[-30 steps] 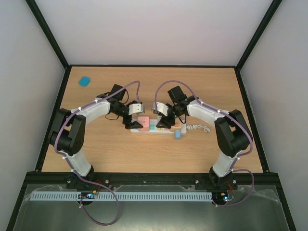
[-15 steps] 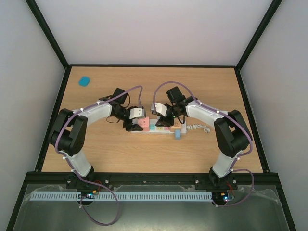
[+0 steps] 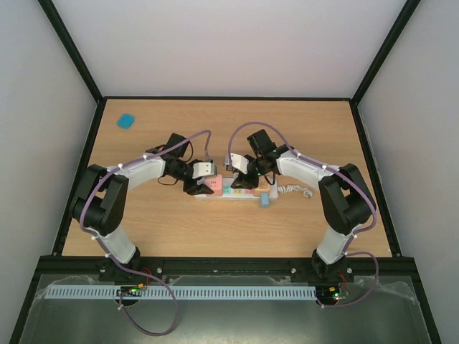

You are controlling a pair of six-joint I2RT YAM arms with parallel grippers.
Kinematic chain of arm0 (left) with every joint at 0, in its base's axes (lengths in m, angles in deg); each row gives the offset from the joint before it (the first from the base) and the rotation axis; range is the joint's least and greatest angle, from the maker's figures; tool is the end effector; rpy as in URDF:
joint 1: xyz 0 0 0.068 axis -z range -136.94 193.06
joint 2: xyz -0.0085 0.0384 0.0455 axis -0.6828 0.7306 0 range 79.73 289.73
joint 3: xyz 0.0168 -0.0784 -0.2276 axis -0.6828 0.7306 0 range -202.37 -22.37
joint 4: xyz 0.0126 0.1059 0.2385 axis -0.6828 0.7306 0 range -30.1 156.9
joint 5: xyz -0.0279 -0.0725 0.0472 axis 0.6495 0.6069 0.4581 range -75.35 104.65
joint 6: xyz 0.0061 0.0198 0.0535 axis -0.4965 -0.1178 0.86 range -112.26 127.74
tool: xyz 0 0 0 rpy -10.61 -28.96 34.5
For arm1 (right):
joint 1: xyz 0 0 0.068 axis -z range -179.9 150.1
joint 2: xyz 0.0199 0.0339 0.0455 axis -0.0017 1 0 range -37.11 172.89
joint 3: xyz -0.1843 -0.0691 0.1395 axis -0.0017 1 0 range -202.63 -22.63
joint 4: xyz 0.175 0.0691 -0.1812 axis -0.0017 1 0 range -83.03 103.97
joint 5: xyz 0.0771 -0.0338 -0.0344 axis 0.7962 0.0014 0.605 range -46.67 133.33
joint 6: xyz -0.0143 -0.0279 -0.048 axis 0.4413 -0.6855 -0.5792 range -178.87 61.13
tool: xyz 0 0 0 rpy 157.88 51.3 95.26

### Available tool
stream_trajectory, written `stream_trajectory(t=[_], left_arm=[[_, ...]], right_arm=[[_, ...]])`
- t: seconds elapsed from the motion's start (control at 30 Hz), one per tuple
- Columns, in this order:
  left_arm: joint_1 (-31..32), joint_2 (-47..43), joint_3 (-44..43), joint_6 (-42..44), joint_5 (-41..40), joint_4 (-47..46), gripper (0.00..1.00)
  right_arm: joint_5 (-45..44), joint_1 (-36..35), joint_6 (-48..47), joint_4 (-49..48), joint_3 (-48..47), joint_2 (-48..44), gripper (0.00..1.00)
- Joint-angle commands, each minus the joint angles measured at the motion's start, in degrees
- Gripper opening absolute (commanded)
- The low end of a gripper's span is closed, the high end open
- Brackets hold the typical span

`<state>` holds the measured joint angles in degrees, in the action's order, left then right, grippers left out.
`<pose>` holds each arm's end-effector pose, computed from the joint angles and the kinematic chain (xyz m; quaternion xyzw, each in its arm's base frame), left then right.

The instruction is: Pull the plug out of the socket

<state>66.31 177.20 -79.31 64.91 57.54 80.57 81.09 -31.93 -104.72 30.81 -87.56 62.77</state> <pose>0.2878 -0.1538 0.1384 0.6514 0.6298 -0.2712 0.3248 0.2832 0.2064 0.1595 -0.6405 0.6542 0.2787 0.2901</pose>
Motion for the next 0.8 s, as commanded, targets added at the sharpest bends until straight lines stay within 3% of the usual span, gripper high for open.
stream_trajectory(t=[0.0, 0.27, 0.53, 0.77], left_arm=[[0.49, -1.77, -0.48, 0.01, 4.83, 0.39, 0.49], [0.44, -4.17, -0.25, 0.14, 5.65, -0.50, 0.44], [-2.14, -2.67, -3.60, -1.01, 12.48, 4.25, 0.41], [-2.14, -5.08, -1.95, 0.39, 10.78, 2.69, 0.40]], right_arm=[[0.34, -1.10, 0.01, -0.63, 1.36, 1.04, 0.23], [-0.26, -1.10, -0.12, -0.35, 1.44, 1.81, 0.20], [-1.35, -1.10, -0.26, -1.42, 2.47, 1.29, 0.18], [-1.52, -1.10, 0.18, -1.42, 2.28, 1.74, 0.17]])
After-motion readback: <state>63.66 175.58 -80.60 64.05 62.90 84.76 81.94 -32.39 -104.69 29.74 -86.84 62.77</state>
